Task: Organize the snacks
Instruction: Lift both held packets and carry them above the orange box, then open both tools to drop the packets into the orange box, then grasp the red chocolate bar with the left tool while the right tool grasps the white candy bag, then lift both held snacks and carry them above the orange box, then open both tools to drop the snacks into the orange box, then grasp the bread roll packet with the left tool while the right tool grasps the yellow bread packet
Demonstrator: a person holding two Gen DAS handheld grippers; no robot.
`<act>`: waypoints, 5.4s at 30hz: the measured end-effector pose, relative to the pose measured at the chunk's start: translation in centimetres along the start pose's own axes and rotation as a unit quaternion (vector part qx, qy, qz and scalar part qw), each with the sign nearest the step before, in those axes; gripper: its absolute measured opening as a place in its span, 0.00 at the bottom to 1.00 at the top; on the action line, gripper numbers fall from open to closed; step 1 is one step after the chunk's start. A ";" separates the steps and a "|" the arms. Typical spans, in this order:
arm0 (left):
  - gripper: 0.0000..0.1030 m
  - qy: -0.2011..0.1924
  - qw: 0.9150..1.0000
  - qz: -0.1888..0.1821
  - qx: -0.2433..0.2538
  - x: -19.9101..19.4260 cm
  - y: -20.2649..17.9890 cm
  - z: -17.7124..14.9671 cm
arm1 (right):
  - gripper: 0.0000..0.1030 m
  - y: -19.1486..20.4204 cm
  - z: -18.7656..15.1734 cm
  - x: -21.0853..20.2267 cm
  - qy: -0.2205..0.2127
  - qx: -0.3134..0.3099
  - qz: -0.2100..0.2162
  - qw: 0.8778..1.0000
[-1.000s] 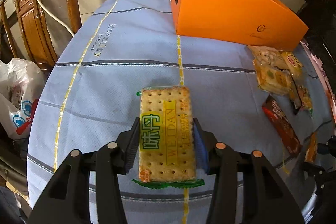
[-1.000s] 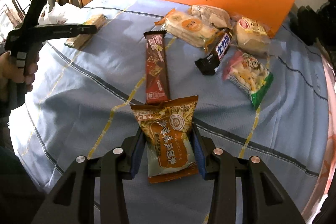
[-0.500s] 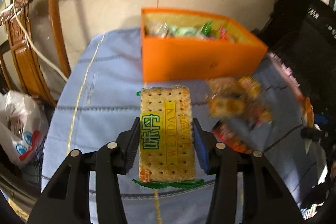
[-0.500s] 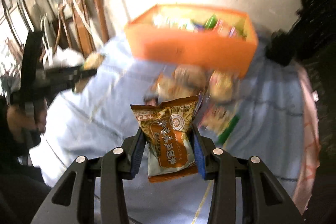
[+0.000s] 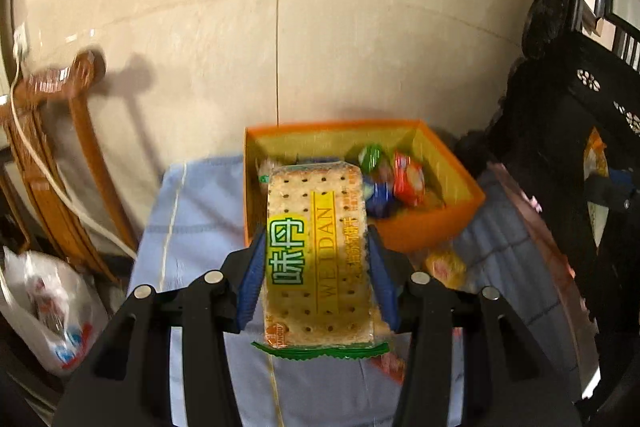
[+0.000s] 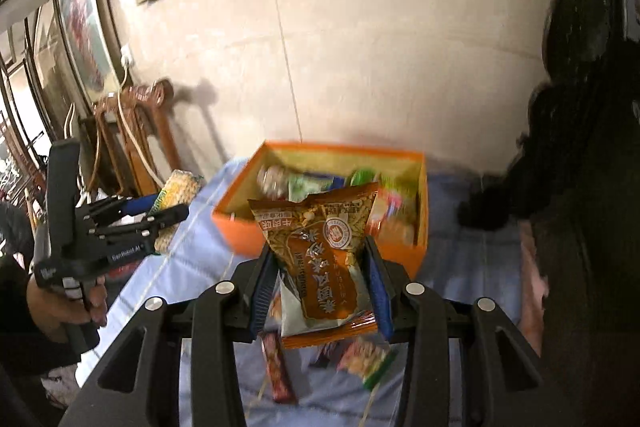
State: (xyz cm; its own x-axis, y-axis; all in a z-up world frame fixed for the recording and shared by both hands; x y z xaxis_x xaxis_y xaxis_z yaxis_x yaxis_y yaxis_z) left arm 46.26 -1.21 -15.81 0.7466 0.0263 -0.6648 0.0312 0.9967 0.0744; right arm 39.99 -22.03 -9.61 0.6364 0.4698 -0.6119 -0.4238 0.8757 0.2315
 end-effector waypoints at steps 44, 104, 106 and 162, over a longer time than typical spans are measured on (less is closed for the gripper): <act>0.96 0.117 0.990 -0.029 0.078 7.5 -11.7 -19.5 | 0.84 -8.9 -20.3 13.5 0.212 0.140 -0.088 0.963; 0.22 0.026 0.994 -0.102 0.004 0.9 -2.4 -9.2 | 0.46 -1.9 -7.6 4.9 0.046 0.068 -0.034 0.996; 0.22 0.007 0.995 -0.100 0.004 1.1 -2.4 -6.2 | 0.46 -1.8 -5.1 4.6 0.031 0.056 -0.035 0.997; 0.96 0.104 0.984 -0.044 0.141 14.7 -14.0 -15.3 | 0.80 -11.2 -14.0 17.4 0.200 0.086 -0.099 0.971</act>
State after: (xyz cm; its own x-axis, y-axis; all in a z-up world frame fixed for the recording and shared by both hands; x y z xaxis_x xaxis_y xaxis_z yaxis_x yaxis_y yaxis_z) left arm 46.62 -13.63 -37.94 0.5812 -0.0151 -0.8136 0.2944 0.9360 0.1930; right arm 46.74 -25.24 -33.46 0.3777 0.2396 -0.8944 -0.1832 0.9662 0.1815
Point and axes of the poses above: each gripper's, at about its wrist camera, not at the fingertips, and x roughly the way its jaws point, y to its left, z to its top, the point moved 7 cm from there along x, roughly the way its jaws point, and after that the axes turned 10 degrees about z, right-handed, at the moved point
